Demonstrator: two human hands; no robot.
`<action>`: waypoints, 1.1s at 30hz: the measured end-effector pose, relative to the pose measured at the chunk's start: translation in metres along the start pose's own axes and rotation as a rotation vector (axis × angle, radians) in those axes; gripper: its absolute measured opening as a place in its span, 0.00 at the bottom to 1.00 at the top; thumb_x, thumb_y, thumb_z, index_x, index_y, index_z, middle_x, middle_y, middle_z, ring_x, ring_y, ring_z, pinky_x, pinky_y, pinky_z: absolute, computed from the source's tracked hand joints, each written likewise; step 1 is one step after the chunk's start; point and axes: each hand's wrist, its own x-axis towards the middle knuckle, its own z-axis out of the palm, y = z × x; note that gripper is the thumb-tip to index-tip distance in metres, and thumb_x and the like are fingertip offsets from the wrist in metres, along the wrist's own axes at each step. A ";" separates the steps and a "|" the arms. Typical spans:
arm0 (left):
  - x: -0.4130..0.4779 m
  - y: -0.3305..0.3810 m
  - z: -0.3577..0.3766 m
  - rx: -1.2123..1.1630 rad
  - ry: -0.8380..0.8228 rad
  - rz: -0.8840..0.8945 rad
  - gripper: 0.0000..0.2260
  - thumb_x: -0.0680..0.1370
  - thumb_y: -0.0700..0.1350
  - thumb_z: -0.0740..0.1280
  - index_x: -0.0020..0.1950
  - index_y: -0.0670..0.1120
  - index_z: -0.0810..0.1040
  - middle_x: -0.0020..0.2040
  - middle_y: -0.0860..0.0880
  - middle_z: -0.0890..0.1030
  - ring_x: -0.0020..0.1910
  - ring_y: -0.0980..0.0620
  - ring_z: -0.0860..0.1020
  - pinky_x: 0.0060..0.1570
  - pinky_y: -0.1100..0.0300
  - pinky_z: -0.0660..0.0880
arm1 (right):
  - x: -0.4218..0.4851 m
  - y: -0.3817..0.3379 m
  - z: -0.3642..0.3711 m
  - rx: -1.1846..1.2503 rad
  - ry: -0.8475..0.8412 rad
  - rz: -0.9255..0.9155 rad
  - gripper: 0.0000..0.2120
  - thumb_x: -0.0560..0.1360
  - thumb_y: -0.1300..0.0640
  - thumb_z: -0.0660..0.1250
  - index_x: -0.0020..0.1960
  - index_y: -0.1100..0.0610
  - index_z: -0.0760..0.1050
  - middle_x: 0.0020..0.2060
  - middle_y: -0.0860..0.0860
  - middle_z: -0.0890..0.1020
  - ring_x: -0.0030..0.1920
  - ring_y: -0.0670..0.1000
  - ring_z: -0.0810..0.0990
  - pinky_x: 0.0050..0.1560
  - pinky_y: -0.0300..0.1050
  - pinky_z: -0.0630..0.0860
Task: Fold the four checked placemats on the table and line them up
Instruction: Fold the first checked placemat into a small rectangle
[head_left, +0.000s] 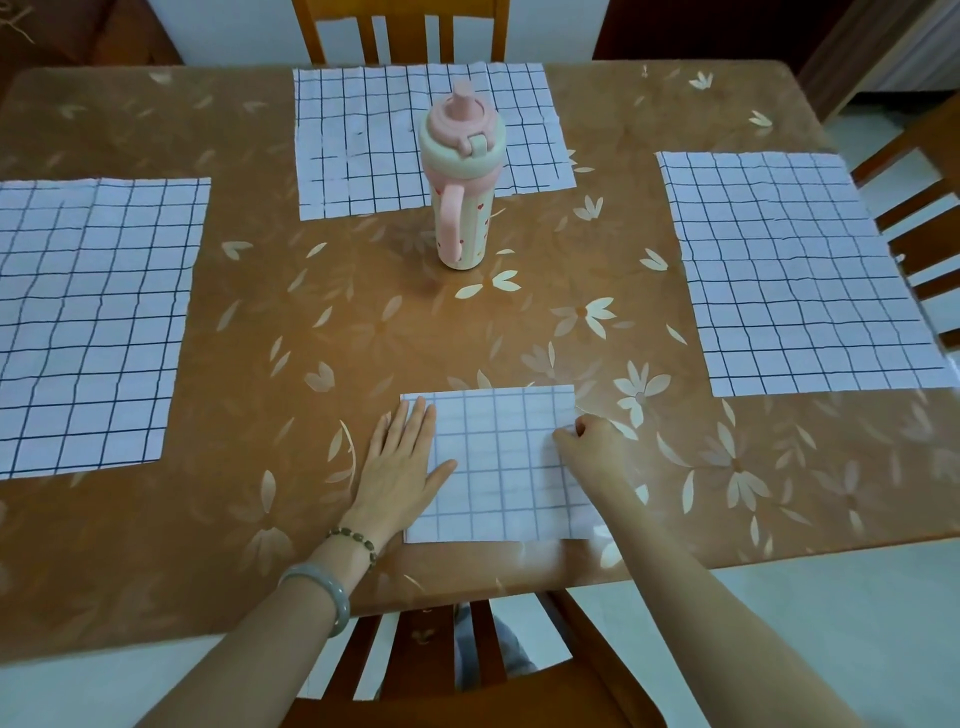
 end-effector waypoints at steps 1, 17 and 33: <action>0.000 0.000 0.000 0.004 0.005 0.002 0.34 0.80 0.64 0.43 0.77 0.41 0.58 0.77 0.43 0.60 0.76 0.46 0.54 0.73 0.52 0.41 | 0.000 0.001 -0.001 0.002 -0.006 0.002 0.17 0.67 0.64 0.62 0.31 0.55 0.53 0.27 0.49 0.57 0.30 0.49 0.55 0.30 0.43 0.52; -0.001 0.005 0.003 0.030 0.025 -0.043 0.35 0.79 0.65 0.47 0.77 0.41 0.58 0.76 0.42 0.61 0.76 0.46 0.59 0.73 0.49 0.41 | 0.004 0.010 -0.003 -0.139 0.187 -0.204 0.15 0.69 0.63 0.67 0.54 0.63 0.72 0.43 0.55 0.74 0.42 0.56 0.72 0.39 0.47 0.70; -0.003 -0.006 0.016 0.054 0.049 -0.026 0.36 0.79 0.67 0.45 0.78 0.43 0.54 0.78 0.46 0.56 0.77 0.49 0.54 0.74 0.42 0.47 | 0.035 0.021 0.038 -0.673 -0.014 -0.661 0.30 0.79 0.45 0.44 0.76 0.62 0.55 0.75 0.56 0.58 0.76 0.53 0.52 0.75 0.53 0.46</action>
